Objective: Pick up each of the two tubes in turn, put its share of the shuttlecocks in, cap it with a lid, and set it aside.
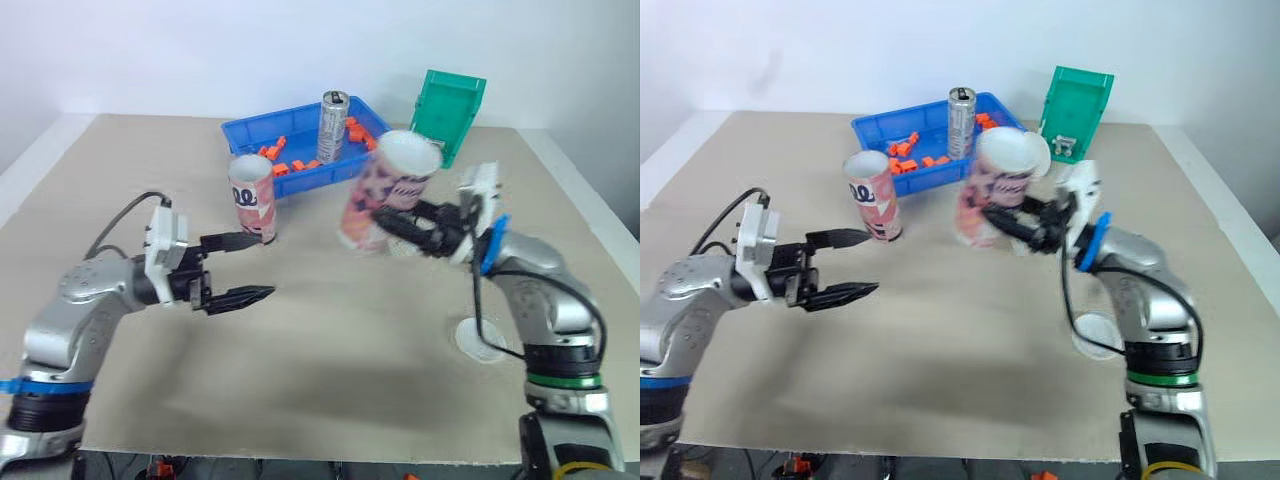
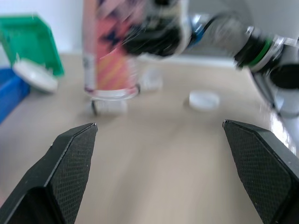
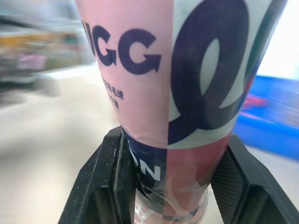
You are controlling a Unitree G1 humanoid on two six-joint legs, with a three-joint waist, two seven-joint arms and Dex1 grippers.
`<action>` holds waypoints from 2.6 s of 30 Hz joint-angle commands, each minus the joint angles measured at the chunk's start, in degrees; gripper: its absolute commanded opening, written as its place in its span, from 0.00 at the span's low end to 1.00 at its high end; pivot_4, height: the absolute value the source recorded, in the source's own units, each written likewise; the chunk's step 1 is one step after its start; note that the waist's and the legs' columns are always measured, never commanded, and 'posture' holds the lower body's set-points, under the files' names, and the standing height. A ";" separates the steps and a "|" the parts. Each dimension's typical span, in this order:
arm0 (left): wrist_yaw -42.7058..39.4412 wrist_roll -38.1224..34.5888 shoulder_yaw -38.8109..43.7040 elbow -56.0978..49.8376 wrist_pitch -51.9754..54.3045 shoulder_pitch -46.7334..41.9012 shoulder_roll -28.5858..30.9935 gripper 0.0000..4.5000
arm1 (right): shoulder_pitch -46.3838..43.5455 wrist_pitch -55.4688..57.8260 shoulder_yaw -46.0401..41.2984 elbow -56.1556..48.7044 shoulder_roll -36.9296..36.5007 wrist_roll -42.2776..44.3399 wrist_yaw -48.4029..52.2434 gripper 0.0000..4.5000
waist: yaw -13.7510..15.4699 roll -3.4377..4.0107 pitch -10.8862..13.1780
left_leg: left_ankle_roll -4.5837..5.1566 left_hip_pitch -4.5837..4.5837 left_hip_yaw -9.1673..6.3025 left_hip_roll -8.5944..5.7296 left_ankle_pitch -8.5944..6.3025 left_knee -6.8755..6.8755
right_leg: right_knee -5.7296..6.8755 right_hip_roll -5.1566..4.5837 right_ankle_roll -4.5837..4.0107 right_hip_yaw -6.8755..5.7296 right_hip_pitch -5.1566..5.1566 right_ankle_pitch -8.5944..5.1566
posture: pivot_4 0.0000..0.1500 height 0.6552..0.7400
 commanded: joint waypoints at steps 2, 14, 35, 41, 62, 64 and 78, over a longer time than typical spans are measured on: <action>2.86 1.05 -2.70 2.25 -0.81 -3.29 -4.71 1.00 | -3.44 -5.10 -9.73 13.71 -7.41 -5.45 -11.96 0.47 | 0.24 0.03 0.01 | 0.00 -0.04 0.01 -0.17 0.00 0.01 | -0.01 -0.09 -0.02 0.10 0.00 0.03 | 1.00 1.00; 2.81 7.95 -9.69 11.64 -8.07 -9.46 -15.08 1.00 | -3.26 -19.01 -15.16 39.28 -13.55 -10.09 -20.27 0.47 | -0.33 0.21 -0.03 | 0.14 0.06 0.24 -0.27 -0.06 -0.03 | -0.03 -0.08 0.07 0.48 0.01 0.10 | 1.00 1.00; 2.94 8.51 -9.56 10.70 -8.33 -7.58 -14.89 1.00 | -0.45 -18.18 -15.08 47.77 -12.96 -8.08 -16.62 0.98 | -0.80 0.27 -0.03 | 0.30 0.06 0.48 -0.50 0.05 0.16 | -0.08 -0.07 0.48 1.12 0.12 0.25 | 1.00 1.00; 2.77 7.78 -8.86 10.19 -7.45 -6.62 -13.98 1.00 | 4.38 -14.51 -15.07 41.39 -14.91 -7.67 -13.50 0.98 | -1.10 0.29 -0.04 | 0.30 0.05 0.49 -0.53 0.05 0.16 | -0.09 -0.08 0.60 1.19 0.12 0.18 | 1.00 1.00; 17.14 0.96 6.01 0.05 7.22 12.53 -4.58 1.00 | 26.56 19.39 -13.36 -28.45 -19.58 17.20 1.05 0.98 | -2.00 0.25 0.03 | 0.44 0.17 0.49 -0.40 0.15 0.34 | -0.04 0.01 0.58 1.19 0.17 0.12 | 1.00 1.00; 19.84 1.05 6.94 0.13 8.85 12.79 -4.43 1.00 | 23.98 18.00 -7.57 -31.61 -18.06 14.70 -0.77 0.98 | -1.82 0.13 0.05 | 0.45 0.13 0.51 -0.42 0.25 0.42 | -0.06 -0.03 0.58 1.20 0.15 0.22 | 1.00 1.00; 25.52 9.04 7.22 9.76 -0.03 8.32 -5.67 1.00 | 11.77 22.01 9.84 -34.79 7.59 14.19 -18.82 0.98 | -1.27 -0.01 0.01 | 0.35 -0.32 0.34 -0.47 0.20 0.27 | -0.13 -0.03 0.76 1.12 -0.14 0.22 | 1.00 1.00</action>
